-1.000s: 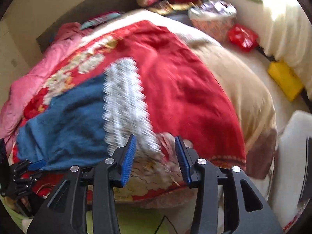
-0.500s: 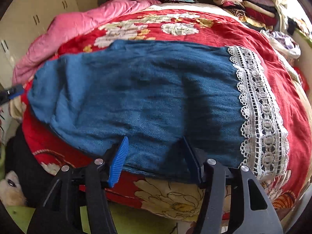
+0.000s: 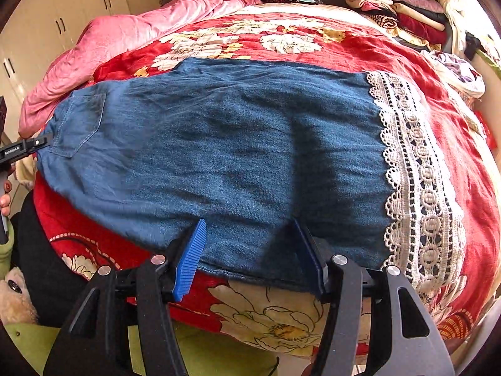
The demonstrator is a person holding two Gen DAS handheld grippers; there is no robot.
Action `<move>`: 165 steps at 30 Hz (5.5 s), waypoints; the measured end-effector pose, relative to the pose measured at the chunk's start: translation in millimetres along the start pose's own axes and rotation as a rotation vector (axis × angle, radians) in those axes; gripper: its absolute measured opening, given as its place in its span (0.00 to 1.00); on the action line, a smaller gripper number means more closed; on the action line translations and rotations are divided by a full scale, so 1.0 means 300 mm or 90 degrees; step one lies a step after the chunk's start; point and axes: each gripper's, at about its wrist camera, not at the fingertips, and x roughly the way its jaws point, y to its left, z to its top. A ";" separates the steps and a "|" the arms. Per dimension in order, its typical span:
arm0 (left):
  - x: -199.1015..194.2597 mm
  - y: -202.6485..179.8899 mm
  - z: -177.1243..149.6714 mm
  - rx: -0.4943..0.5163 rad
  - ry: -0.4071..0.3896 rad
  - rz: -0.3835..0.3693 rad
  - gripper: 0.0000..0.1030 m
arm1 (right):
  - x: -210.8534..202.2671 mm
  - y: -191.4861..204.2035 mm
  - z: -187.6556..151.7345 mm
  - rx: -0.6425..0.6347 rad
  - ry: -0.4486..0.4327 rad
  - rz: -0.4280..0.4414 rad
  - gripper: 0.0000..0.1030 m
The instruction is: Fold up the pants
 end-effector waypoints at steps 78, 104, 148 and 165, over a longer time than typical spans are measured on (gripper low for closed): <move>0.199 -0.588 0.089 0.246 -0.003 -0.076 0.53 | -0.157 -0.335 0.138 0.020 -0.144 -0.113 0.41; 0.228 -0.477 -0.023 0.215 0.050 -0.031 0.67 | -0.022 -0.227 -0.020 0.025 -0.044 -0.104 0.42; 0.010 -0.780 0.065 0.282 -0.029 -0.088 0.88 | -0.324 -0.245 0.000 0.094 -0.200 -0.069 0.82; 0.152 -1.012 0.179 0.367 -0.015 -0.106 0.90 | -0.272 -0.373 -0.048 0.149 -0.179 -0.084 0.82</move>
